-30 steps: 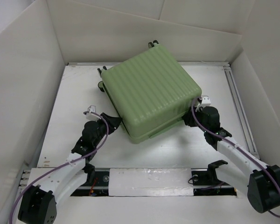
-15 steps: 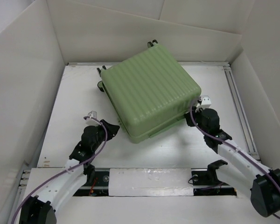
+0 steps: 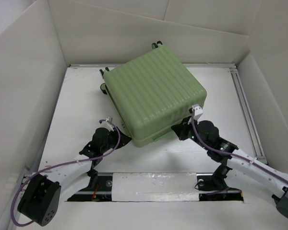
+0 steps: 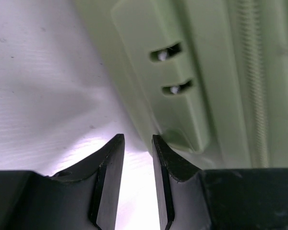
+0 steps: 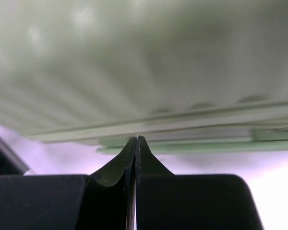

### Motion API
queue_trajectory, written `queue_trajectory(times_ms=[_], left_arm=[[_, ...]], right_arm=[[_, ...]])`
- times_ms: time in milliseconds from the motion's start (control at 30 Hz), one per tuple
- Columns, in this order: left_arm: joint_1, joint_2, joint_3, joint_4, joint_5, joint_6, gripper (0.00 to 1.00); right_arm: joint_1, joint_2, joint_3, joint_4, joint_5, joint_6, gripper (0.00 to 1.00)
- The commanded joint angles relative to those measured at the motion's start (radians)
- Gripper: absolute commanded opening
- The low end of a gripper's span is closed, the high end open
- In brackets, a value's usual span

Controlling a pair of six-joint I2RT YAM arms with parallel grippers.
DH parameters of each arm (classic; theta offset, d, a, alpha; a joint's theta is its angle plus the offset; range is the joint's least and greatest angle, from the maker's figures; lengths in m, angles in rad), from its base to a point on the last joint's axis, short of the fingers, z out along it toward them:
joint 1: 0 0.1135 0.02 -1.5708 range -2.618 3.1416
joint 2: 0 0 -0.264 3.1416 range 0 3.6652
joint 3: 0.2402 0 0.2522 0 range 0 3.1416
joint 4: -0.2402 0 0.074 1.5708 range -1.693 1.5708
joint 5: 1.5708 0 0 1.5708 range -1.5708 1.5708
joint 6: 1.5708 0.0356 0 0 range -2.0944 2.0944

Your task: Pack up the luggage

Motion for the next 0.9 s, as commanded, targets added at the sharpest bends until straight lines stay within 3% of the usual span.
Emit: queue_trajectory(times_ms=[0,100,167,233,367,433,567,700,867], left_arm=[[-0.002,0.025,0.044,0.18,0.044,-0.01,0.26],[-0.002,0.025,0.035,0.194,0.044,-0.021,0.26],[-0.002,-0.004,0.035,0.194,0.044,-0.021,0.26],[-0.002,-0.014,0.022,0.194,0.044,-0.021,0.26],[-0.002,-0.038,0.022,0.171,0.044,-0.012,0.26],[-0.002,-0.038,0.022,0.16,0.053,-0.012,0.26],[-0.002,-0.047,0.022,0.141,0.053,-0.003,0.26],[-0.002,-0.057,0.022,0.13,0.053,0.006,0.26],[-0.002,-0.066,0.022,0.12,0.053,0.006,0.26]], right_arm=[[0.08,0.007,0.007,0.021,0.117,0.084,0.0],[0.08,-0.002,0.021,-0.014,0.107,0.093,0.0],[0.08,-0.011,0.033,-0.064,0.26,0.126,0.0],[0.08,-0.037,0.033,-0.104,0.367,0.172,0.09],[-0.018,-0.047,0.001,-0.126,0.406,0.261,0.28],[-0.062,-0.047,-0.013,-0.114,0.381,0.272,0.38],[-0.17,-0.013,-0.037,0.003,0.263,0.22,0.4],[-0.277,-0.004,-0.059,0.079,0.145,0.173,0.32],[-0.428,-0.014,-0.137,0.216,-0.099,0.133,0.38]])
